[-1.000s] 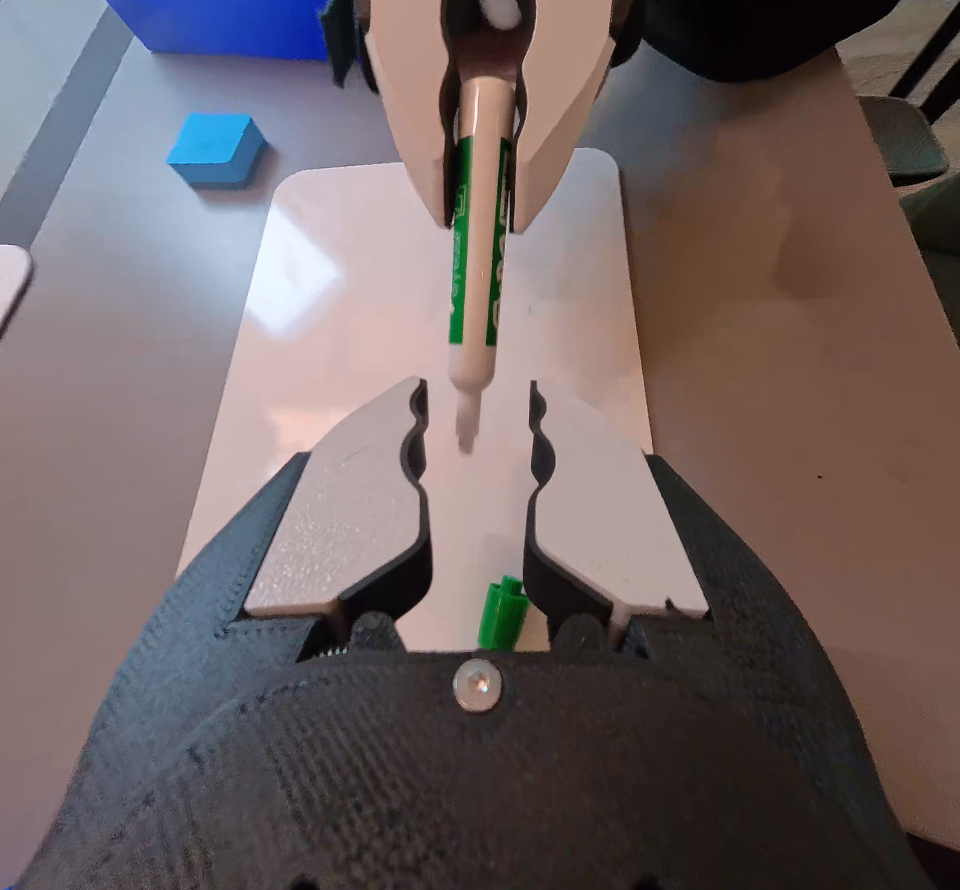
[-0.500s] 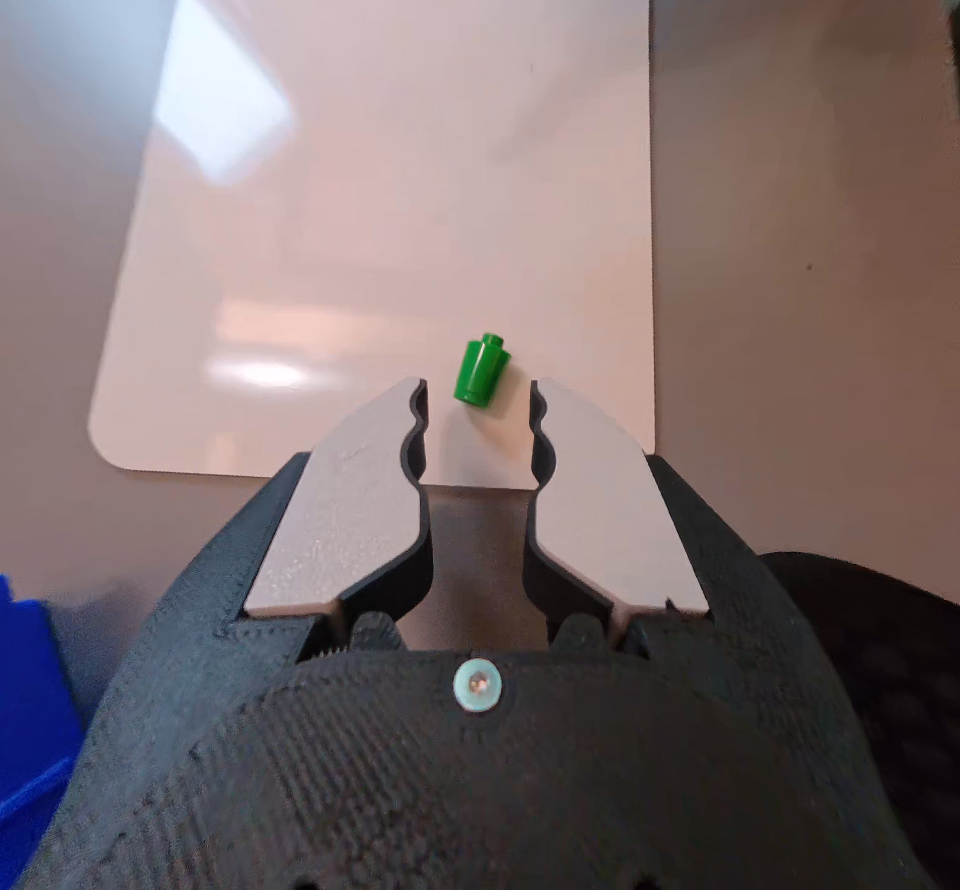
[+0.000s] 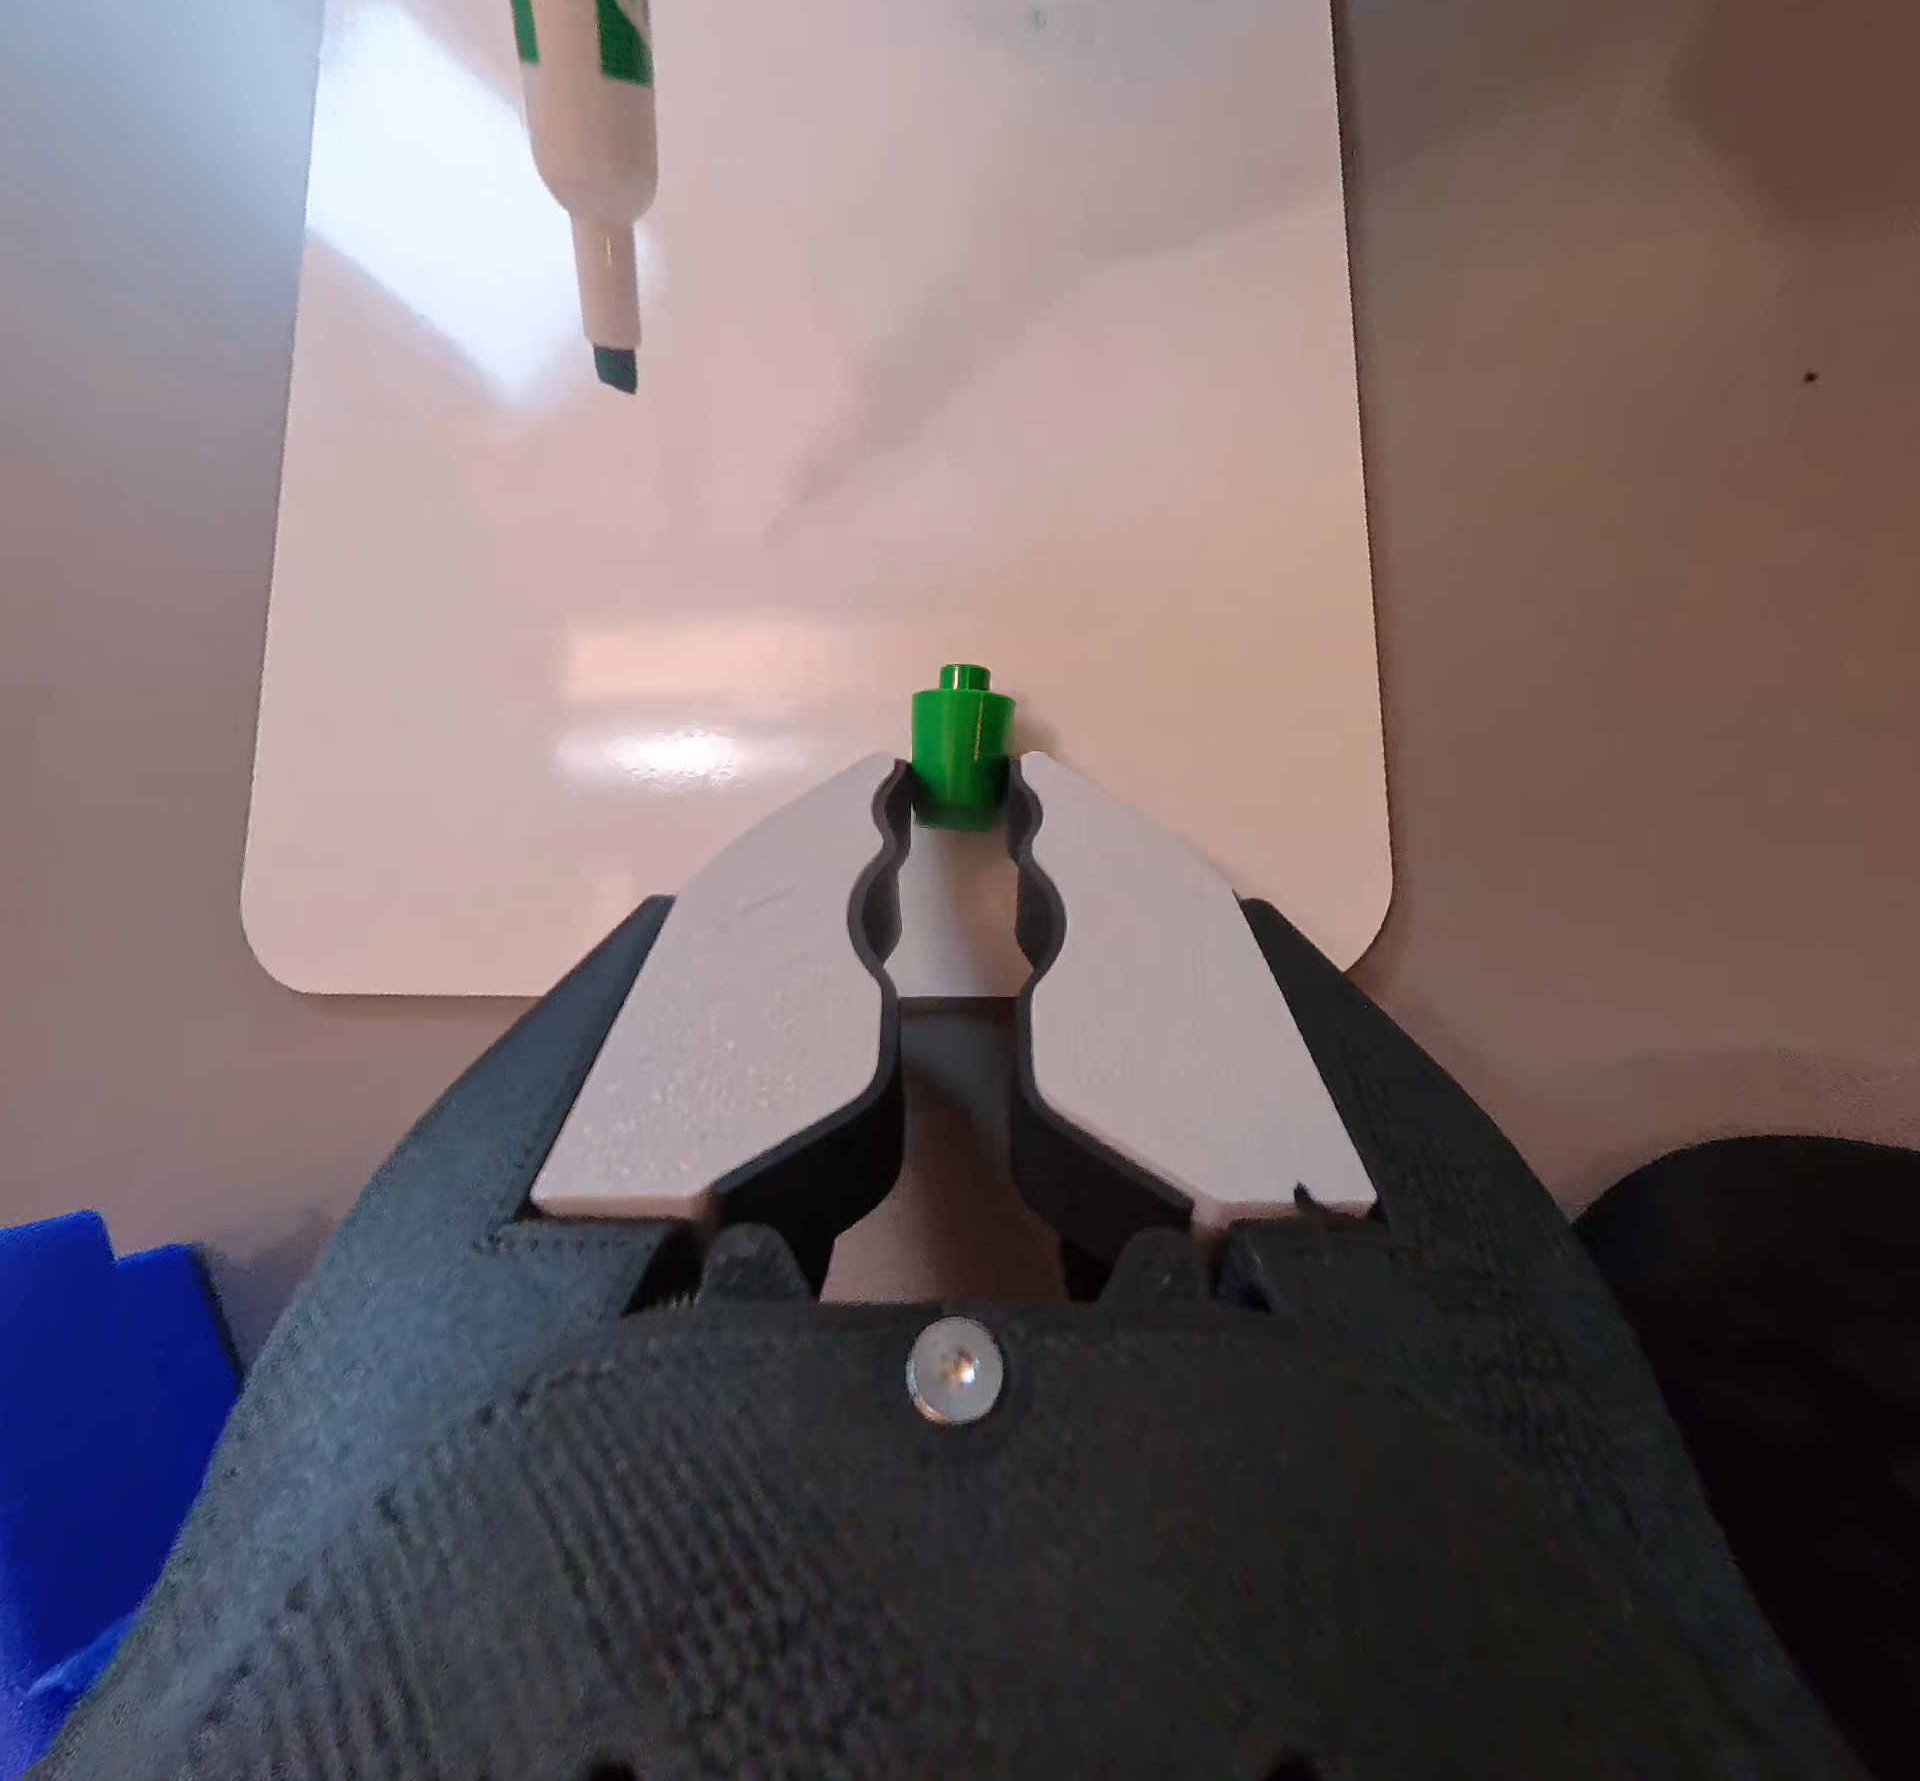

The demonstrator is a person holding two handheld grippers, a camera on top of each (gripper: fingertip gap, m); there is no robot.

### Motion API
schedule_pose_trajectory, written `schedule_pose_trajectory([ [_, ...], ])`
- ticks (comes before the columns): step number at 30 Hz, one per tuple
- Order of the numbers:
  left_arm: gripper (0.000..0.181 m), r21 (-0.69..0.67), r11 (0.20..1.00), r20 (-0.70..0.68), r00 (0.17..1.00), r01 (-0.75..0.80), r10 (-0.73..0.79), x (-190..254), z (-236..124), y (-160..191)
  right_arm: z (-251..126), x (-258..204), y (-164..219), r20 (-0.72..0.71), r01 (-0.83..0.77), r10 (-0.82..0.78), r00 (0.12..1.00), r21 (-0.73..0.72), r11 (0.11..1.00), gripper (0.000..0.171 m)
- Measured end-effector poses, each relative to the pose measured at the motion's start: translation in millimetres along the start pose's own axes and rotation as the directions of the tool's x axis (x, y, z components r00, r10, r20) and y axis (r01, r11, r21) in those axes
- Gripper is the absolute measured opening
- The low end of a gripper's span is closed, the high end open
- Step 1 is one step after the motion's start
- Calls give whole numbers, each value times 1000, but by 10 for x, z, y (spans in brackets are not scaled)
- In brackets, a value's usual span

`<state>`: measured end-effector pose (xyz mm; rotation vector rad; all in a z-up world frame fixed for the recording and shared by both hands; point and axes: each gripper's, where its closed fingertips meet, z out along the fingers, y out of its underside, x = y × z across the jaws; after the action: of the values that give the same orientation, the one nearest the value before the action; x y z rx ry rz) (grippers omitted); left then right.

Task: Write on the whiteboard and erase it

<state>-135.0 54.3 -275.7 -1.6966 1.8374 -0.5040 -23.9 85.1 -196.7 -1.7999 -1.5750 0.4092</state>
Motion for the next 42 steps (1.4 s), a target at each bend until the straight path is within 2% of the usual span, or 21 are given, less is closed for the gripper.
schedule_pose_trajectory([
  [9,18,47,997,44,997,64,-66,-151,-218,81,-13,-10,57,-10,-44,44,999,39,998,20],
  [16,18,2,998,54,997,60,-60,-167,-146,145,-86,-6,173,-25,-80,82,996,68,994,20],
  [26,18,-93,988,129,985,127,-115,-291,-517,380,-186,47,198,-38,-95,99,994,102,990,20],
  [30,18,-64,991,103,989,118,-111,-250,-492,339,-198,27,178,-27,-95,99,995,122,988,20],
  [34,18,120,986,11,993,112,-114,-142,-444,28,-255,-94,38,33,-90,85,996,212,973,20],
  [37,18,184,978,-34,995,99,-95,-62,-386,-120,-297,-170,-56,66,-84,70,995,258,963,20],
  [42,18,44,998,-53,998,46,-44,73,-193,-3,-299,-180,-45,70,-80,64,996,262,962,20],
])
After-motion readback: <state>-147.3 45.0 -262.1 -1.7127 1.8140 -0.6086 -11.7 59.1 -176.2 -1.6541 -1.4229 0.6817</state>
